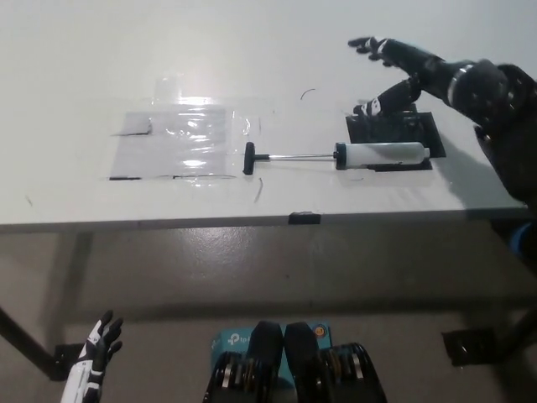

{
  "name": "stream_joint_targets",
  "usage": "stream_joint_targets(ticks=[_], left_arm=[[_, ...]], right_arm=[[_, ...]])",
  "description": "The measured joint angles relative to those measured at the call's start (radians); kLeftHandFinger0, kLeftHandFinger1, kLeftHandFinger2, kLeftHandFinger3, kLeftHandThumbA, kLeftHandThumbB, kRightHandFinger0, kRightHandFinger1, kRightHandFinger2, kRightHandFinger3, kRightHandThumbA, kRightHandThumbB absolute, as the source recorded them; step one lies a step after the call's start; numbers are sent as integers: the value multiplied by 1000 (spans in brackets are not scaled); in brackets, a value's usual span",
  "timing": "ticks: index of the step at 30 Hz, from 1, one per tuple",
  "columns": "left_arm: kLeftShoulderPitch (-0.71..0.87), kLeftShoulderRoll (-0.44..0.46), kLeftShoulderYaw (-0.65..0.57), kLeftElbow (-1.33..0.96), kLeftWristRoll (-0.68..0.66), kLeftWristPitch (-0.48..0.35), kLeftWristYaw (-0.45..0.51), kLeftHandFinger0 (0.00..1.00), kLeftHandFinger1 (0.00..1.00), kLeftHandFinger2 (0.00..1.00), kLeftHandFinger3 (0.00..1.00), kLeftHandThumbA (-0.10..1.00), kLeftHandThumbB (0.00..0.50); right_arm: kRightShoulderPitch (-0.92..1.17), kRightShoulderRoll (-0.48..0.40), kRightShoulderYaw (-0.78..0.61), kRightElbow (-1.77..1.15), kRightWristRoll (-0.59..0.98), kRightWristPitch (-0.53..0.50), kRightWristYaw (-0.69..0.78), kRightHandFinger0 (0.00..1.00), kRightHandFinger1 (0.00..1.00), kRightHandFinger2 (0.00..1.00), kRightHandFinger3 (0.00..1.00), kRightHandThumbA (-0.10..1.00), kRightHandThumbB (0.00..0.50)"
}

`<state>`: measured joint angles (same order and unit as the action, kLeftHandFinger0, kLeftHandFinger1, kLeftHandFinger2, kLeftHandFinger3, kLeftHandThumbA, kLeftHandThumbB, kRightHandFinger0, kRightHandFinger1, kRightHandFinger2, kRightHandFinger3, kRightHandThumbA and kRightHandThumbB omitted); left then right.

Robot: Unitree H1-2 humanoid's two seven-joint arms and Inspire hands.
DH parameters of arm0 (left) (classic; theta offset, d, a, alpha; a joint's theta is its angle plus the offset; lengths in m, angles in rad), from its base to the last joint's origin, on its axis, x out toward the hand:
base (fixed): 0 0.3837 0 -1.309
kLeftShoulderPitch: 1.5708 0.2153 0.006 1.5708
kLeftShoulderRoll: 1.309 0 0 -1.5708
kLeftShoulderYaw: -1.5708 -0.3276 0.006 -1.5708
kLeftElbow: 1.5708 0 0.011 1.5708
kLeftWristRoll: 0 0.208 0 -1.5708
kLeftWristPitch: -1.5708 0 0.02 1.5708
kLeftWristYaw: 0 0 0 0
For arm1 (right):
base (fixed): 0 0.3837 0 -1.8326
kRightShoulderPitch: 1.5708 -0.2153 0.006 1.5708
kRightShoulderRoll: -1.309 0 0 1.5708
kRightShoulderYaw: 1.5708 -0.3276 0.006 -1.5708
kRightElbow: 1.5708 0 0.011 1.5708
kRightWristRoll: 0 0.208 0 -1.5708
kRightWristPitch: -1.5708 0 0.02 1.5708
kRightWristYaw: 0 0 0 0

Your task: The robot uses right hand to pick up a small white air pumper and uses its left hand to compress it, and then puts it on the desk

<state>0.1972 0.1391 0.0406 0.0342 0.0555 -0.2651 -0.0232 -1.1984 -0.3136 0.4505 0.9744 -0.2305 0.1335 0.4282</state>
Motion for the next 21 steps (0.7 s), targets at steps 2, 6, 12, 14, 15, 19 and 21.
stream_joint_targets(ticks=[2,6,12,14,15,19,21], left_arm=[[0,0,2,-4,2,-3,0,1000,1000,1000,1000,1000,137],[1,0,6,-7,6,-12,0,1000,1000,1000,1000,1000,132],[-1,1,9,-7,12,-22,0,1000,1000,1000,1000,1000,135],[-1,1,10,-7,12,-23,0,1000,1000,1000,1000,1000,131],[-1,1,10,-7,12,-24,0,1000,1000,1000,1000,1000,129],[-1,0,11,-7,12,-28,0,1000,1000,1000,1000,1000,125],[-1,0,11,-7,12,-30,0,1000,1000,1000,1000,1000,127]], right_arm=[[-32,16,14,53,-14,0,14,1000,1000,1000,1000,733,319],[-55,44,34,108,-34,-8,36,1000,1000,1000,1000,761,313],[-55,66,44,198,-59,-21,54,1000,1000,1000,1000,788,325],[-55,66,48,212,-65,-26,56,1000,1000,1000,1000,797,361],[-55,66,50,217,-68,-26,56,1000,1000,1000,1000,799,365],[-55,66,61,246,-87,-43,59,1000,1000,1000,1000,830,386],[-55,67,69,261,-98,-46,60,1000,1000,1000,1000,812,372]])
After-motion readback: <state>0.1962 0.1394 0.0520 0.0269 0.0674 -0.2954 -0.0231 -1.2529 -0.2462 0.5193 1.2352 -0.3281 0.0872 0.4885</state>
